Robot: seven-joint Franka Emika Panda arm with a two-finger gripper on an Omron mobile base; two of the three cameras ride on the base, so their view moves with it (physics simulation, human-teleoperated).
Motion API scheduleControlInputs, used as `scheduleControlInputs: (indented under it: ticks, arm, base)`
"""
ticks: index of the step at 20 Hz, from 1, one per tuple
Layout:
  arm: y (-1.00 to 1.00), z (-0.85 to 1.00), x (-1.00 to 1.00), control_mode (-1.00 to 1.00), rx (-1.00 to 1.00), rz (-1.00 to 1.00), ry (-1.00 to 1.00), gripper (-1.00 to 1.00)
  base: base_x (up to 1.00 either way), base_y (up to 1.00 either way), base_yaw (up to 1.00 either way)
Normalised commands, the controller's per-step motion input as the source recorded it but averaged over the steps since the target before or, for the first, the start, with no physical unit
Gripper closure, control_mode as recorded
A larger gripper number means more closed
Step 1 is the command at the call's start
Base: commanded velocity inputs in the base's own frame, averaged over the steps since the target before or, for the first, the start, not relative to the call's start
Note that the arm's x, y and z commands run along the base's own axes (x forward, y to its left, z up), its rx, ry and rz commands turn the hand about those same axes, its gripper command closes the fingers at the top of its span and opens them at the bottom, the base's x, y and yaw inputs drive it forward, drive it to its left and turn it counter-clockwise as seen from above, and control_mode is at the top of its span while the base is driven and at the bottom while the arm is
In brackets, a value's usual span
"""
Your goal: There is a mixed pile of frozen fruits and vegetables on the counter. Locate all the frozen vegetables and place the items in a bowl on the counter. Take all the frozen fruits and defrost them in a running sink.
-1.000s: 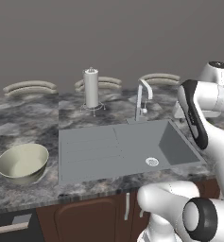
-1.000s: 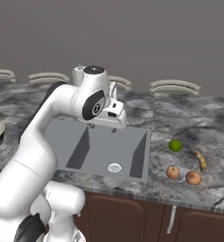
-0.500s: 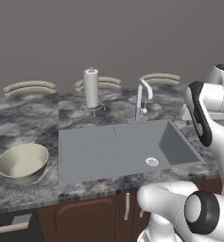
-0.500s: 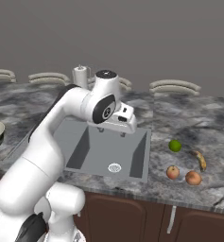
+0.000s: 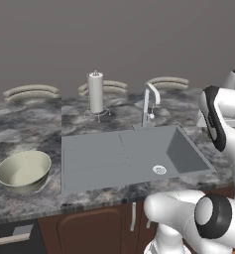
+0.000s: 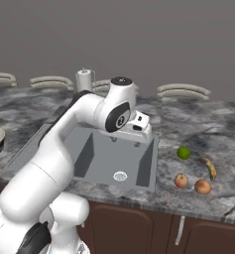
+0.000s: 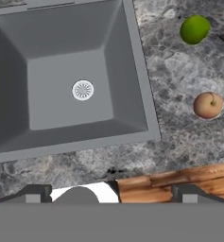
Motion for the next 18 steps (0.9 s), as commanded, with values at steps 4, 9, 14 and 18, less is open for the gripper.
scheduleControlInputs:
  ticks: [4, 9, 14, 18]
  arm:
    - [-0.25, -0.08, 0.0, -1.0, 0.0, -0.01, 0.0, -1.0]
    - [-0.23, -0.1, 0.0, -1.0, 0.0, 0.0, 0.0, -1.0]
    - [-0.2, -0.13, 0.0, -1.0, 0.0, -0.01, 0.02, -1.0]
    - [-0.19, -0.15, 0.0, -1.0, 0.0, -0.01, 0.01, -1.0]
  base:
    - [0.0, 0.0, 0.0]
    - [0.0, 0.0, 0.0]
    - [0.0, 0.0, 0.0]
    - [0.0, 0.0, 0.0]
